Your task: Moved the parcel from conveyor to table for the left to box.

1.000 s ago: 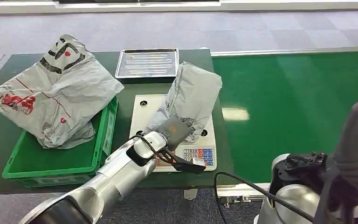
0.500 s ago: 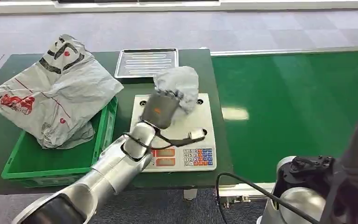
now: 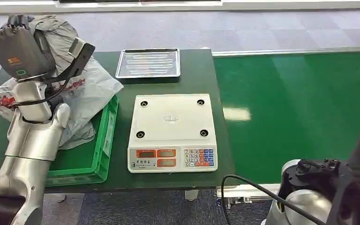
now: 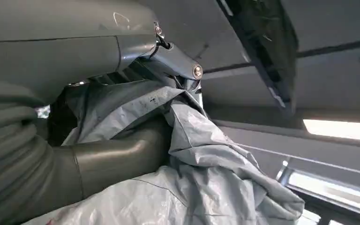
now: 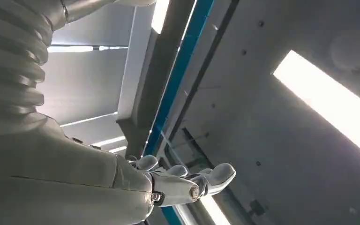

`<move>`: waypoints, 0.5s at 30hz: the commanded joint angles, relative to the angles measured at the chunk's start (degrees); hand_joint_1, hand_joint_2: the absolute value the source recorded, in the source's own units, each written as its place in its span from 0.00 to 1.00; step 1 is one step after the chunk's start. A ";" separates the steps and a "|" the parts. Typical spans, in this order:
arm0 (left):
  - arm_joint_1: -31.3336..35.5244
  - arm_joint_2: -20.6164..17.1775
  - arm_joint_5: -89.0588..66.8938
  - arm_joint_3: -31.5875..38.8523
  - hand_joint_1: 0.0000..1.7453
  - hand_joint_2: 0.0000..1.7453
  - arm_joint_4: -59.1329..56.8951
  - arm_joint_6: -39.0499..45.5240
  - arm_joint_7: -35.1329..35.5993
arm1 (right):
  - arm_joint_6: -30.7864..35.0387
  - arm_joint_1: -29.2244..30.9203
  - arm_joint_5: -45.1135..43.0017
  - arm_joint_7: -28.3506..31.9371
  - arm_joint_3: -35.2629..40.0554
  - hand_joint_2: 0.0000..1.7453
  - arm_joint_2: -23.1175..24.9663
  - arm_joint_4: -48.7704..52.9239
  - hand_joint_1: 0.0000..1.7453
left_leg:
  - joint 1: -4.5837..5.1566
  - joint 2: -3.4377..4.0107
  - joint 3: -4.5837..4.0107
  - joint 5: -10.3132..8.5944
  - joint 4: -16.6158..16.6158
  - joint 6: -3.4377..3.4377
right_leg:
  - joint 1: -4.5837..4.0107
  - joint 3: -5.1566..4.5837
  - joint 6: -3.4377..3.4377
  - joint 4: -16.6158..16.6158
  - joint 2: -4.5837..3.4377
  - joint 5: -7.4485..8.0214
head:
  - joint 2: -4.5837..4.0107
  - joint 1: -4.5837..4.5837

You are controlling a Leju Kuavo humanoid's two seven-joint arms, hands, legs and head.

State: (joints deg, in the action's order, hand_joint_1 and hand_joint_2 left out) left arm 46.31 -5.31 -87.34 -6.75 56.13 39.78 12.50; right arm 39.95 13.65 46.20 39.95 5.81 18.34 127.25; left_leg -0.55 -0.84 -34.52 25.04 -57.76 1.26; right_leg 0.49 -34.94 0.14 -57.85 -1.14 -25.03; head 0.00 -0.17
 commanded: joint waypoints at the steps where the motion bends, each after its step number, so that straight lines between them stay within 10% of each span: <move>1: -2.44 -0.09 3.72 20.84 1.00 1.00 5.20 0.22 -3.76 | 0.05 -4.87 1.20 0.05 -0.93 1.00 1.66 -3.11 0.00 | -0.04 0.20 0.20 0.05 0.14 -0.05 | -0.06 0.20 0.00 0.20 -0.03 0.01 | 0.00 0.00; 8: -4.34 -5.24 -2.66 25.63 1.00 1.00 -17.26 0.22 -3.64 | 0.05 -5.57 1.49 0.05 1.03 1.00 1.66 -5.30 0.00 | 0.00 0.38 0.45 0.05 0.34 0.05 | -0.01 0.30 -0.08 0.29 -0.18 0.04 | 0.00 0.00; 9: -5.66 -6.52 -2.66 19.57 0.34 1.00 -22.68 -0.87 -2.38 | 0.05 -5.37 1.42 0.05 1.29 1.00 1.66 -5.79 0.00 | 0.03 0.35 0.55 0.02 0.43 0.06 | 0.04 0.39 -0.10 0.32 -0.12 0.02 | 0.00 0.00; 10: -4.88 -6.05 -2.66 13.34 0.00 1.00 -29.66 -2.04 0.16 | 0.05 -5.16 1.21 0.05 1.43 1.00 1.66 -6.30 0.00 | 0.00 0.19 0.43 0.02 0.33 0.04 | 0.02 0.33 -0.11 0.26 0.00 -0.03 | 0.00 0.00; 11: -5.09 -4.96 -2.66 7.52 0.00 1.00 -34.68 -5.00 2.80 | 0.05 -4.98 0.95 0.05 1.61 1.00 1.66 -6.89 0.00 | -0.02 0.21 0.61 -0.04 0.56 0.04 | -0.02 0.50 -0.14 0.47 0.08 0.01 | 0.00 -0.02; 12: -4.77 -4.21 -2.66 5.19 0.00 0.00 -38.26 -9.37 4.19 | 0.05 -4.76 0.93 0.05 1.78 1.00 1.66 -7.30 0.00 | 0.07 -0.17 0.79 -0.19 0.79 0.02 | 0.07 0.76 -0.12 0.62 0.43 0.01 | 0.00 0.00; 15: -6.70 -1.42 -2.27 2.02 0.00 0.00 -42.51 -15.06 5.54 | 0.05 -4.32 0.58 0.05 2.34 1.00 1.66 -8.17 0.00 | 0.14 -0.47 0.77 -0.09 0.49 -0.02 | 0.14 0.78 -0.08 0.38 0.64 -0.20 | 0.00 0.02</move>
State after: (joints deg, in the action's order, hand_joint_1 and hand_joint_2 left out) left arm 41.90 -9.20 -88.74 11.33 41.09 34.73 14.22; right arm 39.95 12.94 47.45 39.95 5.97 18.23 124.91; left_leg -0.53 -0.93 -34.26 25.11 -57.72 1.31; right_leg 0.52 -34.76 0.03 -57.84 -1.04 -25.21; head 0.00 -0.15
